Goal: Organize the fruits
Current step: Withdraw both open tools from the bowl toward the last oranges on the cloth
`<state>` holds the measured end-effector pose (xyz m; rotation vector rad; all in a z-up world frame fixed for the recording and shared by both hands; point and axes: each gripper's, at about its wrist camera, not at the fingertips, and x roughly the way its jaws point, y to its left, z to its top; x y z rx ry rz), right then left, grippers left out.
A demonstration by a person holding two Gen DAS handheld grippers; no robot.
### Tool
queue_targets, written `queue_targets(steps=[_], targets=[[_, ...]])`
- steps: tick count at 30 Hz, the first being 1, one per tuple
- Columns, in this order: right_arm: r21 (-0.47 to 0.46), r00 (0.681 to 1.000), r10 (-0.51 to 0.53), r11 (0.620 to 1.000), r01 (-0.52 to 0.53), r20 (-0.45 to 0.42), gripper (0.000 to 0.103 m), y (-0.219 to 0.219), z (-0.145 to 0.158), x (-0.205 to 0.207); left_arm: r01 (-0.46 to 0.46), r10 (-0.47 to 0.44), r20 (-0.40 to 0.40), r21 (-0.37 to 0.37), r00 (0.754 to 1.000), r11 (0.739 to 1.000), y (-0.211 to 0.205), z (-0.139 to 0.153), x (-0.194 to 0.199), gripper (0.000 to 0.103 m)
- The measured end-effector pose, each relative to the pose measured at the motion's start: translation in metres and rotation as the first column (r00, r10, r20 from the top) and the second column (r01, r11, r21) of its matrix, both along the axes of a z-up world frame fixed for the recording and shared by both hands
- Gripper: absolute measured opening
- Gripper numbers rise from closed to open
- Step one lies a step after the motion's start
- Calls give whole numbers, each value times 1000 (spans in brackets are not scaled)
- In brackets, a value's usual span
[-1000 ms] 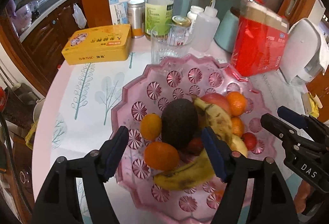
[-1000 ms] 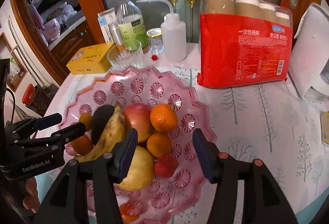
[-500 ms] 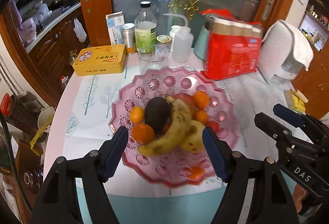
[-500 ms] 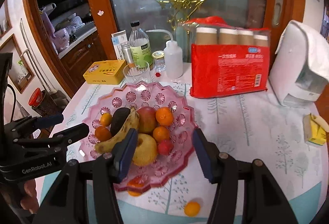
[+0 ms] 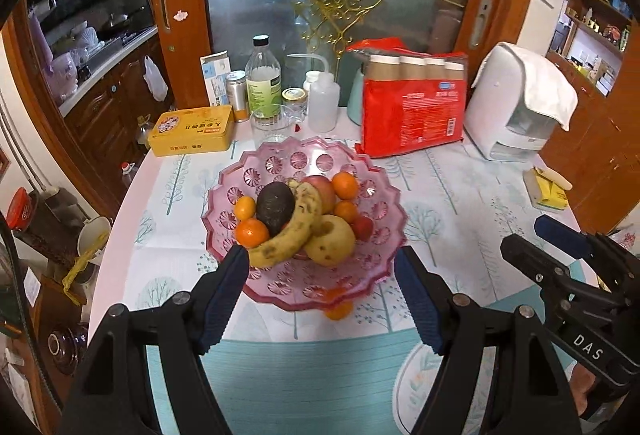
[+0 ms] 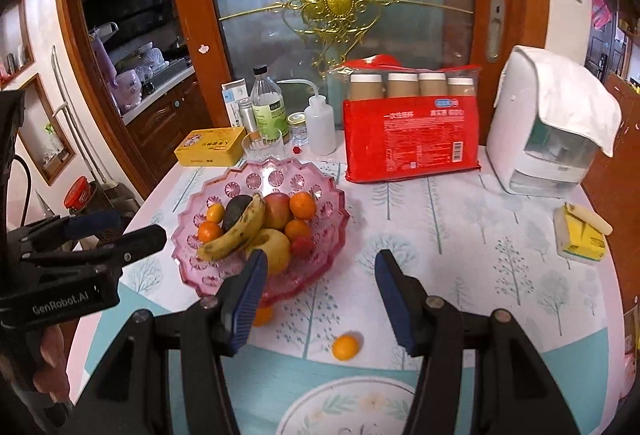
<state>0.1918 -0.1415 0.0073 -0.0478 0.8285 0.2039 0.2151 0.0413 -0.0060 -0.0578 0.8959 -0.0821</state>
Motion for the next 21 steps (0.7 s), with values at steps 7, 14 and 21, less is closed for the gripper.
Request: queue_targets(steps=[7, 14, 21], targets=[[-13, 1000, 20, 1000, -20, 3, 56, -19, -1, -29, -11, 11, 14, -2, 1000, 1000, -19, 4, -30, 76], [-21, 999, 37, 999, -38, -21, 56, -32, -21, -42, -26, 26, -12, -17, 1000, 1000, -29, -14, -51, 76], [-31, 995, 41, 999, -44, -89, 56, -37, -64, -37, -42, 38, -88, -44, 995, 998, -31, -66, -51, 76]])
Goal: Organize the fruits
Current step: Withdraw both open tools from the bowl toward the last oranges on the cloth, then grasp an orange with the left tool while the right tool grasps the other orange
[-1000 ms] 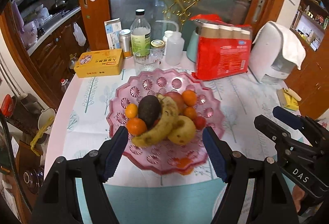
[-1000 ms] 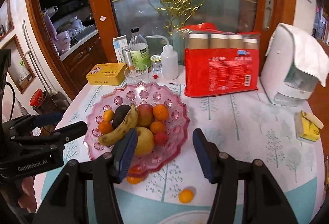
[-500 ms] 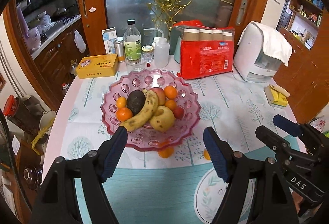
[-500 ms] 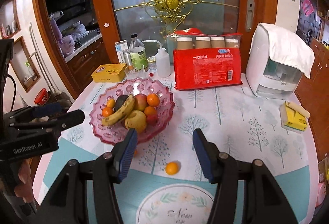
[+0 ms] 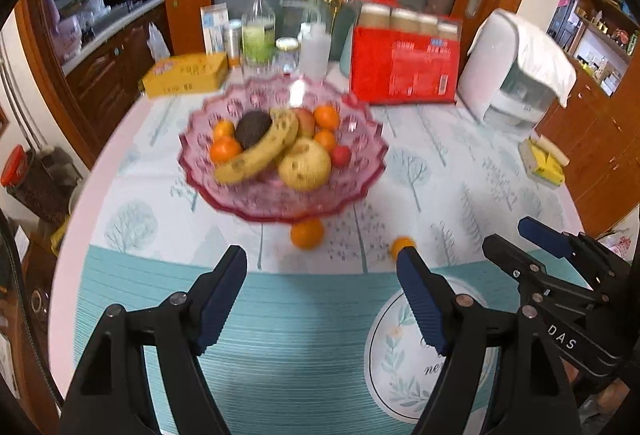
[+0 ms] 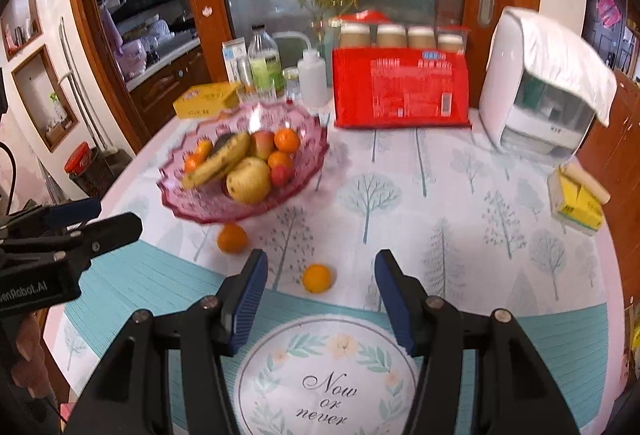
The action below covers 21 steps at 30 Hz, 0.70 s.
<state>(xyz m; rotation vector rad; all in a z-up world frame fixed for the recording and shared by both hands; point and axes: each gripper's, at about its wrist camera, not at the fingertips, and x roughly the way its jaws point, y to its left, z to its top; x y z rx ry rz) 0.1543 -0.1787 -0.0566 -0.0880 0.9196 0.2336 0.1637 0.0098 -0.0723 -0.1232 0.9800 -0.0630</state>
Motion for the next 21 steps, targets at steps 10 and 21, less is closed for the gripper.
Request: queue_targets(steps=[10, 21], targets=[[12, 993, -17, 1000, 18, -115, 56, -2, -67, 18, -70, 67, -91, -34, 994, 997, 11, -76, 24, 76], [17, 984, -36, 999, 39, -172, 56, 4, -115, 43, -97, 99, -94, 33, 991, 995, 5, -124, 58, 76]])
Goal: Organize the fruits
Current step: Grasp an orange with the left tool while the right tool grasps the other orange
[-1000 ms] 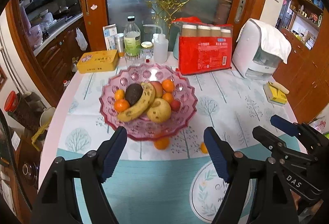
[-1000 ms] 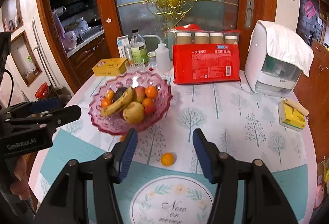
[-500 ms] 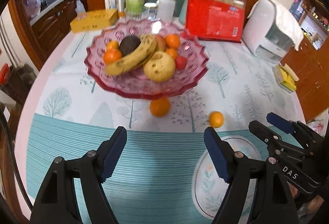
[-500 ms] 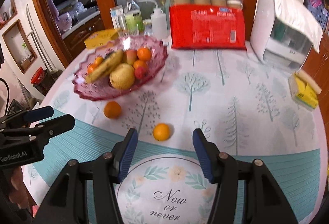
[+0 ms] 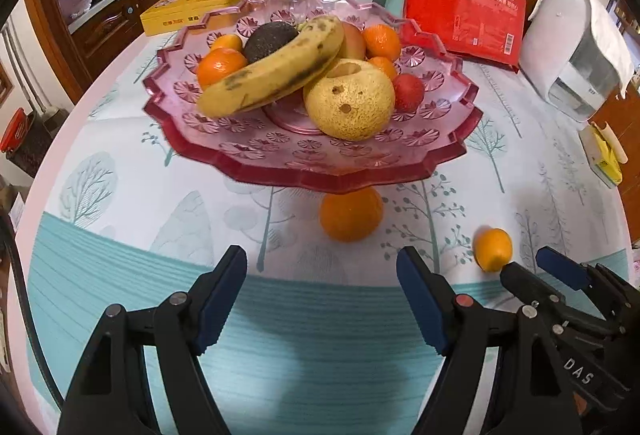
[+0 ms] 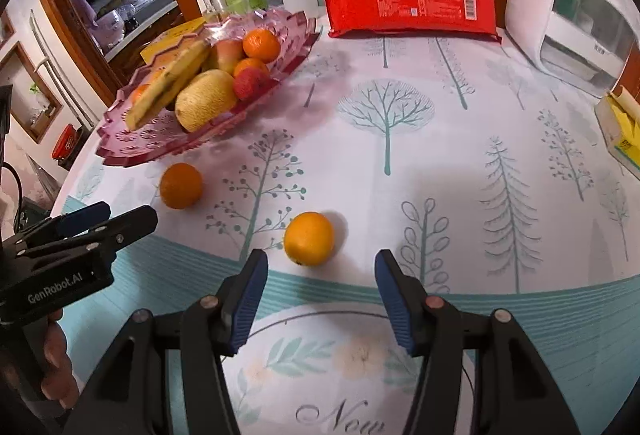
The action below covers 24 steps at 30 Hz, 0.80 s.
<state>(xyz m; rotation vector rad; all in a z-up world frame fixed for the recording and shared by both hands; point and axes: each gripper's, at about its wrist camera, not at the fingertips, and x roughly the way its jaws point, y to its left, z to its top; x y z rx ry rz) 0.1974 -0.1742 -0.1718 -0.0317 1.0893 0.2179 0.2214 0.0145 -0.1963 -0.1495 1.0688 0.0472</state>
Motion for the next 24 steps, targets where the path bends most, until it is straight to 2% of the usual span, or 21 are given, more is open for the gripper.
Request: queue_targets(steps=[17, 20, 24], targets=[[-48, 1000, -15, 999, 16, 20, 56, 12, -26, 11, -37, 36, 13, 55, 999, 998, -12, -18, 32, 76], [-66, 999, -20, 998, 23, 40, 55, 14, -28, 10, -44, 44, 5, 42, 999, 998, -12, -21, 38, 68], [-77, 998, -10, 997, 15, 64, 41, 16, -28, 8, -31, 31, -4, 25, 1000, 999, -13, -25, 41, 52]])
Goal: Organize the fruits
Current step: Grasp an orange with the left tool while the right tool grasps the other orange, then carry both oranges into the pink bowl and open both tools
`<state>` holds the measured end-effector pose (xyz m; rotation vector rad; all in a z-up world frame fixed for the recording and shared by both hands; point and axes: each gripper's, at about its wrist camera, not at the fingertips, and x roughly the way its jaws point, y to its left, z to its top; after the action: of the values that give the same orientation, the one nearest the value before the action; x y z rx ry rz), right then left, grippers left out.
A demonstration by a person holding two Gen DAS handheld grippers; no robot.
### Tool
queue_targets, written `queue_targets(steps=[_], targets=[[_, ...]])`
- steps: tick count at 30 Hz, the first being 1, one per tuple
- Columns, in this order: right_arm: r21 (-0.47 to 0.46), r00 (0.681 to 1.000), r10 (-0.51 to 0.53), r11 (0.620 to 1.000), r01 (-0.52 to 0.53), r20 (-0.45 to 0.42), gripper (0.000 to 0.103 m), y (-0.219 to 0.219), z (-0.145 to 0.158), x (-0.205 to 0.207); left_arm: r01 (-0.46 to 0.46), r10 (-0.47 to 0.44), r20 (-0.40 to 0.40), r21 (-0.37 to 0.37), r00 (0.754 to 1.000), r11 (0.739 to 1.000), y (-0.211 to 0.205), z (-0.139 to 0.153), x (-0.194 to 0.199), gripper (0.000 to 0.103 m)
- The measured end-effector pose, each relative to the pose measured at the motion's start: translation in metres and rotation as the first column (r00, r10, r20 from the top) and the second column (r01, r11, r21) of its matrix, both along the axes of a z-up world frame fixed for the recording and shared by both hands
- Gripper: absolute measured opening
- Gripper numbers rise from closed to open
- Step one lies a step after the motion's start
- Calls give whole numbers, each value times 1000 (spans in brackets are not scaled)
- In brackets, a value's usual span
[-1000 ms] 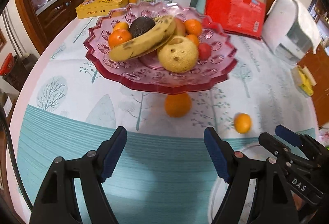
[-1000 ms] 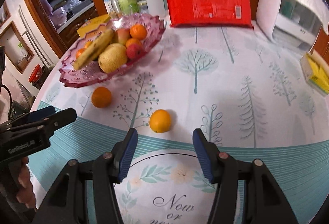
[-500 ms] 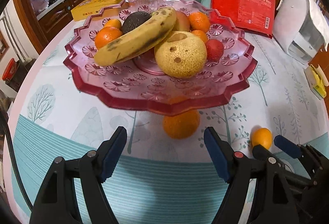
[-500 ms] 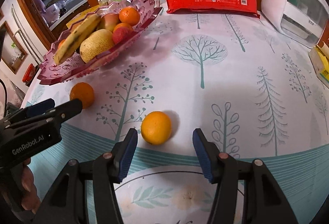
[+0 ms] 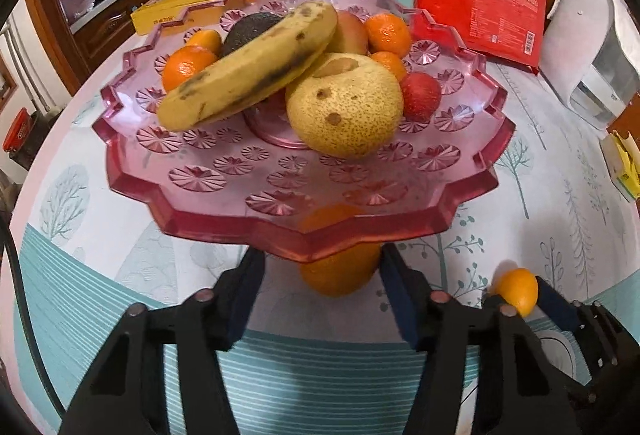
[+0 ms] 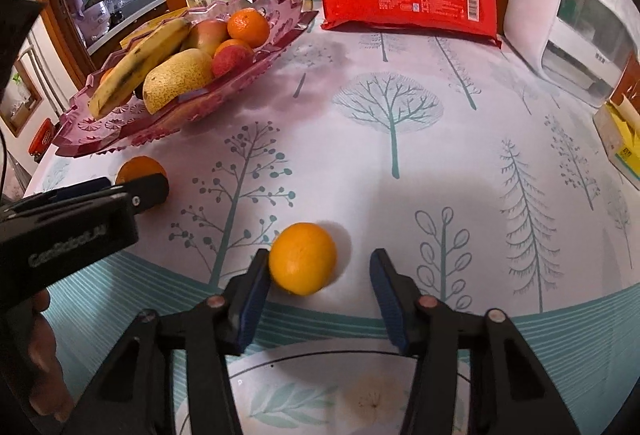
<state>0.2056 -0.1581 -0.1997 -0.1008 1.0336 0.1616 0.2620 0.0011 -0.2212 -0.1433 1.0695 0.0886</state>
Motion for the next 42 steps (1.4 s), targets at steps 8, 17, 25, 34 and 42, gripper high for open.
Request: queue_targets(steps=[8, 17, 25, 34, 42], targets=[[-11, 1000, -1, 1000, 1, 13, 33, 4, 1, -4, 44, -44, 10, 4, 999, 999, -9, 1, -7, 39], [20, 1000, 4, 1000, -4, 12, 32, 10, 13, -19, 25, -29, -37, -113, 999, 993, 9, 13, -33, 39], [69, 999, 25, 997, -27, 28, 32, 22, 44, -48, 48, -52, -33, -96, 998, 994, 27, 51, -73, 39], [120, 995, 65, 990, -73, 72, 32, 38, 113, -51, 72, -72, 2, -40, 997, 997, 56, 121, -77, 39], [124, 979, 109, 984, -131, 173, 32, 53, 199, -11, 154, -156, 146, 21, 977, 988, 70, 209, -45, 39]])
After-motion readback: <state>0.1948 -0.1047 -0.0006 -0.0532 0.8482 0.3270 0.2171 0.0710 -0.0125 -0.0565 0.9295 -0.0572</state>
